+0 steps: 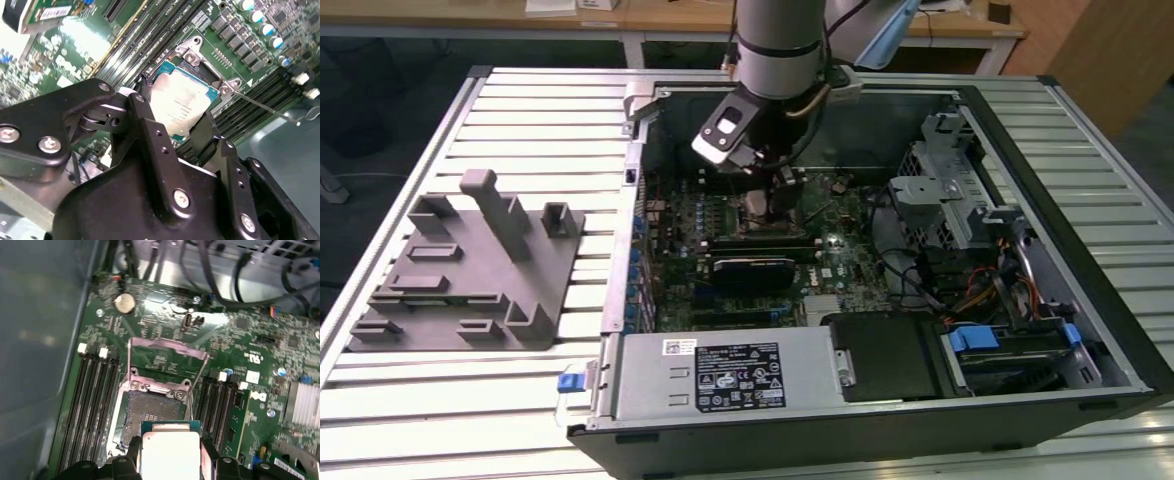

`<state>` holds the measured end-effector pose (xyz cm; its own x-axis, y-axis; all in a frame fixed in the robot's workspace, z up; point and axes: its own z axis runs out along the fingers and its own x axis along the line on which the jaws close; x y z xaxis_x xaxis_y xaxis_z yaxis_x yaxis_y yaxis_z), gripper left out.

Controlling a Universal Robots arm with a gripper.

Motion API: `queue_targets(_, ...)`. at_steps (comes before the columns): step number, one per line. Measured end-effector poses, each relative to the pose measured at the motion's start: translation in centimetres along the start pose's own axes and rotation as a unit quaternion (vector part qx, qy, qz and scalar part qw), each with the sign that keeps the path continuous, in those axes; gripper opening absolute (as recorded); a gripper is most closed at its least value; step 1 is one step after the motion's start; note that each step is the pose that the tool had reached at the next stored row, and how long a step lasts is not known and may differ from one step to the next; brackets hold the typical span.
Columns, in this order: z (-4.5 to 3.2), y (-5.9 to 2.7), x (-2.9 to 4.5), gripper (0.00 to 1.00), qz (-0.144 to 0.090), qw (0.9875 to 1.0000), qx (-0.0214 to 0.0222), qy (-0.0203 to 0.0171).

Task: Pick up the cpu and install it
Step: 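Place the cpu into insertion slot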

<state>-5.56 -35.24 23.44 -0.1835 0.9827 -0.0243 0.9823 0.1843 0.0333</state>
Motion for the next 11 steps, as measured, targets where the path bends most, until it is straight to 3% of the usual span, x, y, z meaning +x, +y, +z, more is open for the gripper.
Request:
queue_targets(4,0.10,0.00,0.01,0.55,0.032,0.9995,0.0008,-0.0011)
queue_targets(11,0.21,0.32,0.27,0.55,0.056,0.9984,0.0013,-0.0019)
